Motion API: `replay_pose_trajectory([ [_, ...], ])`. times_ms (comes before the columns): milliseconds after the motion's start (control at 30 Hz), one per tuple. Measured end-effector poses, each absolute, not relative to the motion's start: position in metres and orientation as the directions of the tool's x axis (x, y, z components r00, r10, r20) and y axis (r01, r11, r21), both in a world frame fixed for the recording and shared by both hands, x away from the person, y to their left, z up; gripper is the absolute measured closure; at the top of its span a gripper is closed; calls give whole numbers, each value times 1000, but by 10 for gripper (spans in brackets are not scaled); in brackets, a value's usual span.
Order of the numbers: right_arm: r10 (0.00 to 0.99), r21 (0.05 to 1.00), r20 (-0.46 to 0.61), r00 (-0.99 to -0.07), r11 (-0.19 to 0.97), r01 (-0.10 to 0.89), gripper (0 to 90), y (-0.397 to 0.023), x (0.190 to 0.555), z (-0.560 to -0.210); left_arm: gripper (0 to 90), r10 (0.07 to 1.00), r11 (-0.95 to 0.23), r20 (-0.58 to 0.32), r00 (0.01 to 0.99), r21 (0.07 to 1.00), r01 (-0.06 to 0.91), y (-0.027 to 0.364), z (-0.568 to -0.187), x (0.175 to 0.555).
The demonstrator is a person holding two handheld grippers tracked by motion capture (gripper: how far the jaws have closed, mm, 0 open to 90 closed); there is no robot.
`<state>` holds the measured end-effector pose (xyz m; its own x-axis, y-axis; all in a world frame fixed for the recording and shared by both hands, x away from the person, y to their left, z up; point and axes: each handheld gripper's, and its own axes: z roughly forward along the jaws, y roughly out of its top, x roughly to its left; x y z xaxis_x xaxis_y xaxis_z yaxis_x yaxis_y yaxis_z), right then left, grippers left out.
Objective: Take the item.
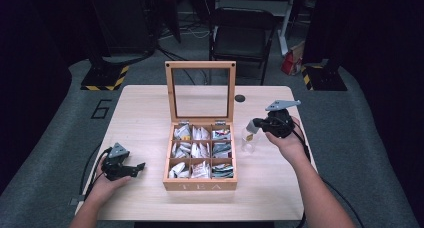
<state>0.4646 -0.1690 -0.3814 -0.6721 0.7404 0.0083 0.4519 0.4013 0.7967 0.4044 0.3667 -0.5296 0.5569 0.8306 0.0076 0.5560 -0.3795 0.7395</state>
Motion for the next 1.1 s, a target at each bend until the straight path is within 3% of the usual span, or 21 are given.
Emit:
replay_pose_trajectory([
  [1000, 746, 763, 7, -665, 426, 486, 889, -163, 466, -409, 135, 831, -379, 8, 557, 740, 556, 367, -530, 404],
  [1100, 748, 760, 13, -664, 425, 493, 847, -164, 467, -411, 135, 831, -379, 7, 556, 740, 556, 367, -530, 404],
])
